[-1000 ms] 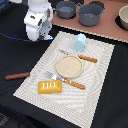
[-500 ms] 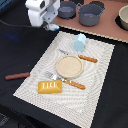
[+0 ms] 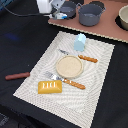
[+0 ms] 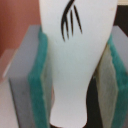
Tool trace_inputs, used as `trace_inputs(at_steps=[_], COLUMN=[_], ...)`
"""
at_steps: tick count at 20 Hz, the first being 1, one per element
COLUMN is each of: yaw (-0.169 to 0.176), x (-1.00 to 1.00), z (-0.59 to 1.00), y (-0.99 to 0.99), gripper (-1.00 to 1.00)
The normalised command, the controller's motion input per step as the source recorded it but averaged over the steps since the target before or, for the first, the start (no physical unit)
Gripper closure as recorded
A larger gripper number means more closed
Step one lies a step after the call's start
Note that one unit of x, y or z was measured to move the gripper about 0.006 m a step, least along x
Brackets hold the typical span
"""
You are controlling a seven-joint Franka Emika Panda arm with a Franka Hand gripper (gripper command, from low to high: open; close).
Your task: Interact with the objects in diverse but meaningful ways.
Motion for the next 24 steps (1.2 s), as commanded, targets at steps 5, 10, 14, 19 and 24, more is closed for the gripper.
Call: trace_inputs(at_steps=[5,10,14,19,24], yaw=[0.0,-0.001,-0.002,0.0,0.0], x=[0.14,0.31,0.34,0.16,0.11], z=[0.42,0.75,0.62,0.09,-0.12], y=[0.8,0.77,0.74,0.62,0.36], gripper=[1.0,1.0,1.0,1.0,1.0])
